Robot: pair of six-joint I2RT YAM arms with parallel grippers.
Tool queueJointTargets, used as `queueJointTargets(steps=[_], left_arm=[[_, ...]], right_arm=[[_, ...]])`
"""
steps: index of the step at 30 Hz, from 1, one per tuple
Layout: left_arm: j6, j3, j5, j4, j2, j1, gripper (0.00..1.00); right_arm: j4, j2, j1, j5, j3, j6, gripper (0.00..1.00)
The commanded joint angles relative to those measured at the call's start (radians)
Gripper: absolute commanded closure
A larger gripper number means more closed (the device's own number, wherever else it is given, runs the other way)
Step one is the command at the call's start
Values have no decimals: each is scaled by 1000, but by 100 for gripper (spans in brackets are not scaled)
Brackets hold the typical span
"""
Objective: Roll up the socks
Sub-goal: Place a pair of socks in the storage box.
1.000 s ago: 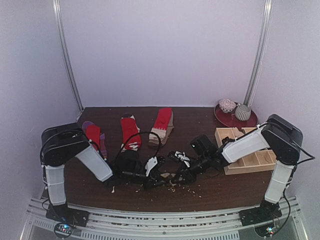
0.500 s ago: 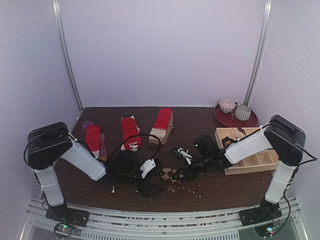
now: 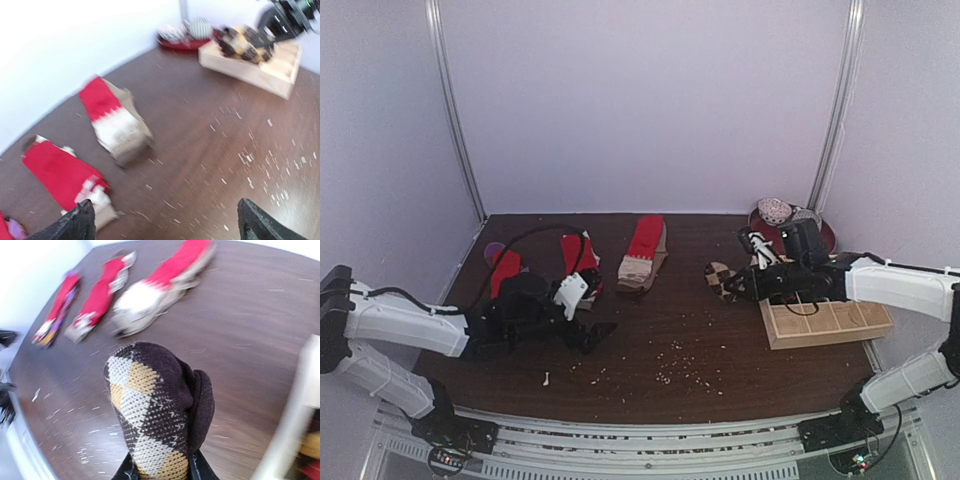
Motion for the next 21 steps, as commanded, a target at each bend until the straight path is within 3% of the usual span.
queueJointTargets(steps=[1,6,10,21], left_arm=[[-49,13,-46,100,-56,97,2],[-91,65,-25,132,-19,120,2],[-96,112,-50,100,2,120,2],[-86,104,-70,141,28,120,2]], right_arm=[[-178,-121,-160,145,10,-40,91],[-207,-191,-295,229,8,-156,89],[-181,-179,-384,210,7,-230,89],[-180,40,-415,41,163,-633,87]])
